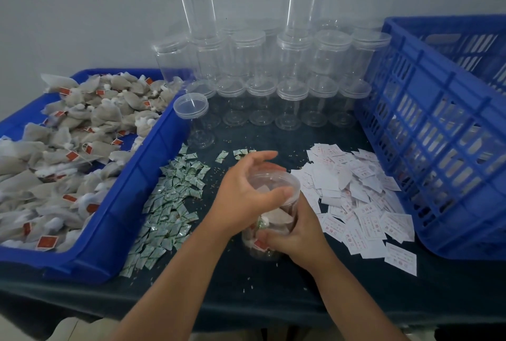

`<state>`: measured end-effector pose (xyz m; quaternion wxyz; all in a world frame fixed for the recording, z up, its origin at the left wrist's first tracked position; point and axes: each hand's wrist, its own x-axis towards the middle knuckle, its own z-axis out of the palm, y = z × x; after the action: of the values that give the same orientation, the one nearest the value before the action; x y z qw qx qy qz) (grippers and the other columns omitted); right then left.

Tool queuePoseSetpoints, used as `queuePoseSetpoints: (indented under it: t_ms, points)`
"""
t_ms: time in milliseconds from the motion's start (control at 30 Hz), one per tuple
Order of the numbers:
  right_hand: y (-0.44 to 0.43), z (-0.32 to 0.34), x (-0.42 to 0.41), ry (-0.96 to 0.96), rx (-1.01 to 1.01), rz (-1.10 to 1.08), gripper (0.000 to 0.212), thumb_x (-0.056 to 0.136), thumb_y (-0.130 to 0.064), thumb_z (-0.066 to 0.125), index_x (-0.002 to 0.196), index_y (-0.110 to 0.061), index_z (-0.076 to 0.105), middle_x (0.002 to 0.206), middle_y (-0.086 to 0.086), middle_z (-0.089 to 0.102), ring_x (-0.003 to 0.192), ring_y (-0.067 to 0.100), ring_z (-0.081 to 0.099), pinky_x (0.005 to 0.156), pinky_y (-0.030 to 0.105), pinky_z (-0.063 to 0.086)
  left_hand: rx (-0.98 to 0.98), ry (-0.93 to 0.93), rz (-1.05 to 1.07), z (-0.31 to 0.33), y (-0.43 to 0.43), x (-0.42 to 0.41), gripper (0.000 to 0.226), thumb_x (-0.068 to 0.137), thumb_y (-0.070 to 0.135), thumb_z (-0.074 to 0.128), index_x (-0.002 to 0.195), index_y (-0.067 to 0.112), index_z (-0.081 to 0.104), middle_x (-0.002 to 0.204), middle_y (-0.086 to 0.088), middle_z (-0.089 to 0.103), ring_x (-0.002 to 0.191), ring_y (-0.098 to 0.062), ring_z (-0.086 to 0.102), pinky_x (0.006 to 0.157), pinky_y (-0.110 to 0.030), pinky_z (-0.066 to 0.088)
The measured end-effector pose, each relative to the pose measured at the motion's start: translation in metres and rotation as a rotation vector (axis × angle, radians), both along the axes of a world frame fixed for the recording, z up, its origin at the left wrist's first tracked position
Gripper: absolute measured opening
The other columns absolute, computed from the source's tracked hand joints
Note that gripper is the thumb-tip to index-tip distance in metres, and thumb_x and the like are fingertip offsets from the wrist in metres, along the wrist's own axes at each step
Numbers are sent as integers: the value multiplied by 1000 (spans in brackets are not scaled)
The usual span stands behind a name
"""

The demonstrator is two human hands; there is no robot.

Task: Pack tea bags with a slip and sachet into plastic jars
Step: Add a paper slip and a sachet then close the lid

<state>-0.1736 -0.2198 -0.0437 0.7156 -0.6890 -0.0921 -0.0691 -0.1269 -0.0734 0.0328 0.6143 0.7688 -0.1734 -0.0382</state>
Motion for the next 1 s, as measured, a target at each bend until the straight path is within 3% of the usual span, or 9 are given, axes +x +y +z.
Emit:
queuePoseSetpoints:
  t_ms: [233, 333, 400, 533, 633, 700, 800, 900, 1000]
  points:
    - [4, 2, -2, 19, -2, 30, 77, 83, -15, 90, 146, -38, 53, 141, -4, 68, 135, 21, 64, 105, 32, 56, 0, -15, -125, -6, 8, 3, 67, 84, 52, 72, 145, 34, 52, 133, 11, 69, 122, -14, 68, 98, -29, 57]
    - [3, 7, -5, 18, -49, -29, 66, 91, -44, 80, 148, -29, 51, 140, -7, 67, 133, 16, 63, 105, 26, 52, -17, -79, 5, -18, 5, -8, 55, 91, 72, 53, 126, 32, 66, 120, 14, 72, 112, -11, 69, 90, -22, 53]
    - [1, 12, -6, 39, -170, -76, 80, 85, -68, 74, 150, -30, 48, 144, -12, 58, 134, 4, 58, 107, 25, 48, -46, -104, 72, -26, 2, -14, 59, 95, 80, 39, 113, 35, 73, 114, 13, 74, 108, -10, 70, 86, -18, 51]
    - [-17, 45, -15, 86, -390, -133, 128, 64, -81, 86, 164, -54, 11, 143, -38, 43, 133, -6, 54, 105, 22, 52, -178, -64, 141, -30, -14, -18, 69, 104, 73, 25, 104, 30, 79, 102, 1, 79, 97, -18, 76, 78, -23, 57]
    - [-42, 87, -22, 58, -715, -120, 120, 59, -98, 72, 160, -59, 21, 145, -37, 47, 131, -14, 49, 105, 19, 47, -210, -6, 86, -13, -33, -20, 73, 95, 84, 25, 104, 36, 79, 98, 1, 81, 92, -16, 78, 73, -17, 57]
    - [-60, 113, -31, 66, -826, -149, 113, 62, -96, 72, 158, -54, 29, 142, -33, 50, 124, -13, 54, 104, 26, 52, -187, -12, 4, 3, -45, -20, 70, 95, 85, 23, 114, 42, 75, 104, 5, 80, 97, -13, 77, 77, -18, 57]
    - [-86, 153, -48, 26, -909, -231, 86, 66, -85, 76, 138, -53, 43, 124, -31, 55, 113, -10, 58, 90, 22, 54, -123, -80, -68, 32, -67, -18, 57, 100, 78, 23, 131, 52, 63, 120, 22, 73, 111, 1, 69, 84, -12, 52]
    - [-121, 198, -65, -13, -918, -348, 74, 65, -82, 72, 128, -54, 46, 118, -31, 58, 110, -11, 58, 81, 15, 48, -115, -174, -95, 59, -95, -8, 38, 109, 46, 35, 111, 46, 72, 107, 19, 75, 99, -1, 70, 76, -9, 50]
    - [-153, 246, -75, -76, -965, -493, 74, 63, -86, 69, 127, -56, 45, 122, -37, 56, 110, -19, 56, 75, 5, 43, -77, -209, -123, 76, -126, 7, 33, 111, 33, 45, 96, 40, 73, 93, 17, 74, 87, -2, 69, 70, -10, 48]
